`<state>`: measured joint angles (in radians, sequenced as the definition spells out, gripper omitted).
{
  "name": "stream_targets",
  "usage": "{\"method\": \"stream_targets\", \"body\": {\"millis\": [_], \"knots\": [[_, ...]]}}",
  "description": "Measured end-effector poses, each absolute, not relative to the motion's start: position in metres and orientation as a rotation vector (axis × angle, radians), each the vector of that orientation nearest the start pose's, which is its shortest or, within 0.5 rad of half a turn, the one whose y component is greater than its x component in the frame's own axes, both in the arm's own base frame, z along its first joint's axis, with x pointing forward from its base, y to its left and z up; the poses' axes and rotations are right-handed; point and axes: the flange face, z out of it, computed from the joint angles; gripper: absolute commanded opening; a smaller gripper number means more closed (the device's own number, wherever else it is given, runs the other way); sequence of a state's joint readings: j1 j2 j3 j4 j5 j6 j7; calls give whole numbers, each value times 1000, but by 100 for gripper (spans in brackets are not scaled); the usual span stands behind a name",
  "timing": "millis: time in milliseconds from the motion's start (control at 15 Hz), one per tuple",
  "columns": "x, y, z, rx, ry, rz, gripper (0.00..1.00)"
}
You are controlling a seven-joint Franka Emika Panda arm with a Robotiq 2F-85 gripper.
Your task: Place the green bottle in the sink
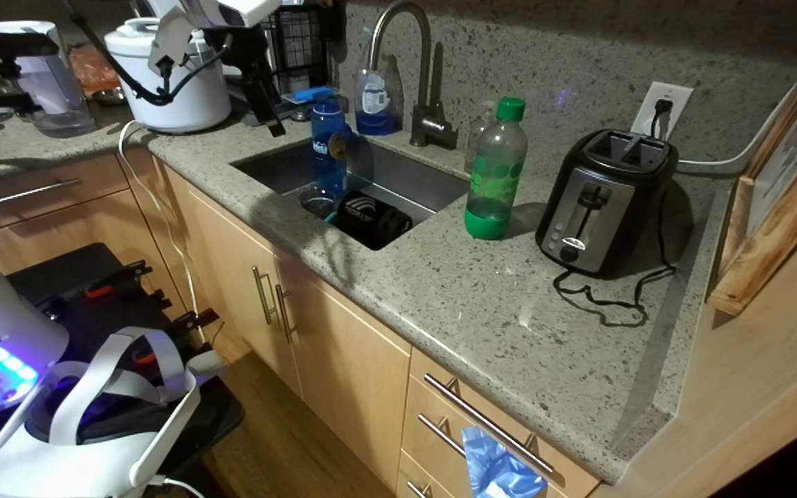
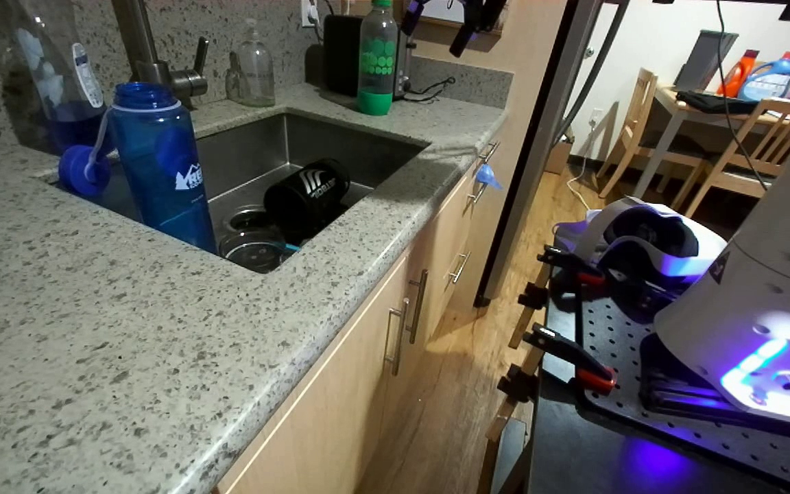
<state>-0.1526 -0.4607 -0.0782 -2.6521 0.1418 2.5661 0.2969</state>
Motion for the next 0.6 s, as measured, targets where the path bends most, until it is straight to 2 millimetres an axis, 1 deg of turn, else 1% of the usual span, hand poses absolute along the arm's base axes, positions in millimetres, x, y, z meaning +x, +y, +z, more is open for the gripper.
{"method": "stream_targets", "body": {"millis": [200,400,600], "knots": [[416,-122,429,-2781,983,-540,100],[423,-161,434,-2742,1090,-558,100],[425,-201,443,-2696,1195,-591,100]]}}
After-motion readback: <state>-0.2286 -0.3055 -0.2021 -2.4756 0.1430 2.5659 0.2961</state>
